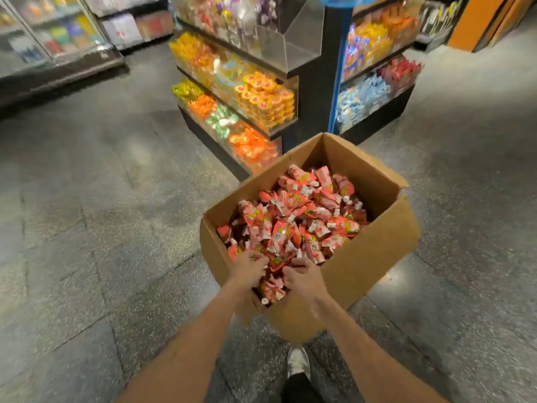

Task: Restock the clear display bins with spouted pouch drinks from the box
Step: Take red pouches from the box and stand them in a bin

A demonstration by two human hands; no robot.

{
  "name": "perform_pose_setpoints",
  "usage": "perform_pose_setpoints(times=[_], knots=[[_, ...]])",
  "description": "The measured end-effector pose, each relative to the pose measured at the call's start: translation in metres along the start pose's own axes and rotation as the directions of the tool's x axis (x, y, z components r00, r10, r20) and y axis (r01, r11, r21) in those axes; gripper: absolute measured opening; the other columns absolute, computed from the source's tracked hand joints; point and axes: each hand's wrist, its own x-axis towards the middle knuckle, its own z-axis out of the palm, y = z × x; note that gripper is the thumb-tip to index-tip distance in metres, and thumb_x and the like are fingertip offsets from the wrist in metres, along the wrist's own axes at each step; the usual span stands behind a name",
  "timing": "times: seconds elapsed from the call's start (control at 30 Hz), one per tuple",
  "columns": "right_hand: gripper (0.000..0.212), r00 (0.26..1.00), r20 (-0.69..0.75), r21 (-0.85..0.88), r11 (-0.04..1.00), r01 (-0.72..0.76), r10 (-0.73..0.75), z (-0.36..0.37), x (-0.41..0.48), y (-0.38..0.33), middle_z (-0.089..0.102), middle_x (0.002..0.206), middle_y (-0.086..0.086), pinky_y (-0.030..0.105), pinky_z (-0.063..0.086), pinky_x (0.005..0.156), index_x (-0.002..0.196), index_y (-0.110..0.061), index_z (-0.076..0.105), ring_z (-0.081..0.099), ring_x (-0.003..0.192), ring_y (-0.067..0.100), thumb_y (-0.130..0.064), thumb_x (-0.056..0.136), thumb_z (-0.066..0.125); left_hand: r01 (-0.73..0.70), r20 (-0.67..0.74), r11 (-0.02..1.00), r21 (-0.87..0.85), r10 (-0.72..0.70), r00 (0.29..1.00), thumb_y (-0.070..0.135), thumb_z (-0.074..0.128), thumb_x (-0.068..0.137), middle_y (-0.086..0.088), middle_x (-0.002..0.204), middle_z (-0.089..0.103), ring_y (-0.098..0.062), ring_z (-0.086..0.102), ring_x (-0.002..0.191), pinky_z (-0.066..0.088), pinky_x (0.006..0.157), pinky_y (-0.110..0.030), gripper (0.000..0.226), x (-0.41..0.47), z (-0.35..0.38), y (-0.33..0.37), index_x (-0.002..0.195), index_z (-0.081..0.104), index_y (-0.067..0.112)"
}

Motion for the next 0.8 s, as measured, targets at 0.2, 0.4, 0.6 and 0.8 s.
perform_pose_setpoints(times=[0.2,0.4,0.6,0.8], knots=[[0.048,0.981,-0.101,-0.177,0.968,-0.18,0.164,0.019,0.077,-0.012,0.057,0.119,-0.003,0.024,0.047,0.073,0.134,-0.02,0.045,0.059,0.095,0.012,-0.035,0.094,0.066,0.128,0.015,0.991,-0.04,-0.128,0.992,0.044,0.065,0.093,0.002,0.12,0.062,-0.016,0.062,0.1,0.049,0.082,-0.027,0.052,0.092,0.003,0.012,0.133,0.05,0.016],[0.122,0.89,-0.227,0.097,0.919,-0.383,0.395,0.049,0.134,-0.001,0.024,0.158,0.01,0.047,0.041,0.108,0.154,-0.023,0.002,0.038,0.137,0.032,-0.063,0.069,0.079,0.296,0.156,0.952,-0.08,-0.282,0.947,0.077,0.069,0.069,-0.007,0.162,0.023,-0.033,0.026,0.146,0.027,0.116,-0.053,0.121,0.163,0.011,0.012,0.158,0.0,0.03],[0.125,0.8,-0.434,0.317,0.901,-0.295,0.414,0.085,0.153,0.004,0.039,0.15,0.012,0.037,0.041,0.103,0.15,-0.023,0.003,0.047,0.125,0.024,-0.053,0.063,0.088,0.339,0.151,0.941,-0.003,-0.334,0.93,0.052,0.073,0.082,-0.002,0.141,0.047,-0.032,0.045,0.132,0.037,0.107,-0.044,0.11,0.19,0.018,0.002,0.156,-0.004,0.027],[0.106,0.734,-0.436,0.391,0.845,-0.366,0.52,0.086,0.152,0.013,0.06,0.133,0.005,0.039,0.05,0.099,0.135,-0.014,0.048,0.059,0.115,0.02,-0.051,0.047,0.095,0.4,0.274,0.916,-0.023,-0.379,0.884,0.064,0.082,0.06,0.003,0.133,0.054,-0.023,0.055,0.119,0.048,0.1,-0.043,0.1,0.193,0.001,-0.012,0.138,0.042,0.016]])
